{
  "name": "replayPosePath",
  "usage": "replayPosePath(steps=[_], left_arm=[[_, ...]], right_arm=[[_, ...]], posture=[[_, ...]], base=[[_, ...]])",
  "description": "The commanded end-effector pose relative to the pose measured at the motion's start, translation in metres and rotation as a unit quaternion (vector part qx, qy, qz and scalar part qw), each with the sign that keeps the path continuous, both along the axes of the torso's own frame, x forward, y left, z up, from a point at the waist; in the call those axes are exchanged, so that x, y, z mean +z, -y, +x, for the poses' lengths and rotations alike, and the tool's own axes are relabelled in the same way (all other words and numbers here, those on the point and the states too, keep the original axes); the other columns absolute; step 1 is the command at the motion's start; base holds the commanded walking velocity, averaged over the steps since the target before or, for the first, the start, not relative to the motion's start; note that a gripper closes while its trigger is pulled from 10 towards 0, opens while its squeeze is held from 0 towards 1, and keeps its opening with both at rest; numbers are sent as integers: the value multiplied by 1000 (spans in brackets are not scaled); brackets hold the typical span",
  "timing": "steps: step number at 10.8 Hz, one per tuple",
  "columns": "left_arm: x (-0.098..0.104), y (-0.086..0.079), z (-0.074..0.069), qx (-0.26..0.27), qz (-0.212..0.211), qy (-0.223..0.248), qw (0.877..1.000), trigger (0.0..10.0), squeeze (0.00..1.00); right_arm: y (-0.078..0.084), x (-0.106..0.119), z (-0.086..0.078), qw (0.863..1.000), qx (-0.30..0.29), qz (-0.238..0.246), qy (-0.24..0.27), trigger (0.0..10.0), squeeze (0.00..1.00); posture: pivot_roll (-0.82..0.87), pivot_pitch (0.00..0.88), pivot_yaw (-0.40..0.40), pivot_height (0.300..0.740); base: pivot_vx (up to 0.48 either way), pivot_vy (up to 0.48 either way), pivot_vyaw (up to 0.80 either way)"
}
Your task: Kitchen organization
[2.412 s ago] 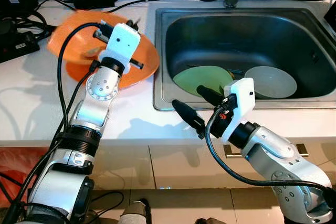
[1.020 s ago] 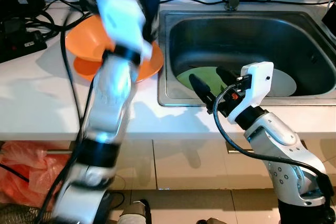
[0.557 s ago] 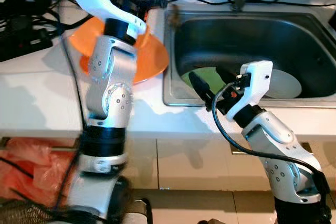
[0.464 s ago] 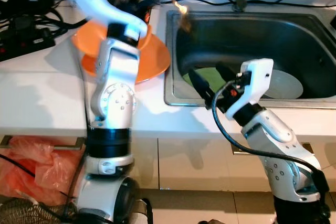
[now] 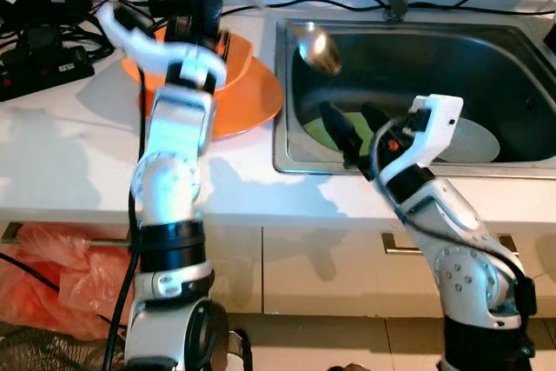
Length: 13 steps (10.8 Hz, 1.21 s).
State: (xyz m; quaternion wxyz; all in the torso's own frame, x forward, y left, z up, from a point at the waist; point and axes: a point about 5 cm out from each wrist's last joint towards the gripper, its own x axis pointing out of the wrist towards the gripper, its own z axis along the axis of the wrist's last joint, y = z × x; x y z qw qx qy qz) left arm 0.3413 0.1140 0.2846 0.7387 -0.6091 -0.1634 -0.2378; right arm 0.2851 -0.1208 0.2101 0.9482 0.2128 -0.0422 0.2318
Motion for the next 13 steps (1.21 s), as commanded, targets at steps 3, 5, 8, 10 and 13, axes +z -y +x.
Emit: replayPosePath(steps=[3,5,8,10,13], left_arm=[[-33,34,-8,-98,-81,-47,991,0,0],[-35,36,-10,-104,-83,-52,990,0,0],[-35,38,-11,-112,-89,-52,988,0,0],[-37,39,-13,-117,-89,-52,988,0,0],[-43,35,-13,-107,-86,-61,989,0,0]], right_arm=[[-3,3,3,997,16,63,-28,10000,0],[-6,2,2,994,36,95,-45,10000,0],[-10,3,5,983,55,161,-67,10000,0],[-9,6,7,977,53,197,-66,10000,0],[-3,16,10,972,57,221,-50,10000,0]], posture=[[118,114,4,740],[119,119,-2,740],[119,124,-3,740],[120,128,-7,740],[117,130,-15,740]], base=[[0,0,0],[0,0,0],[0,0,0],[0,0,0],[0,0,0]])
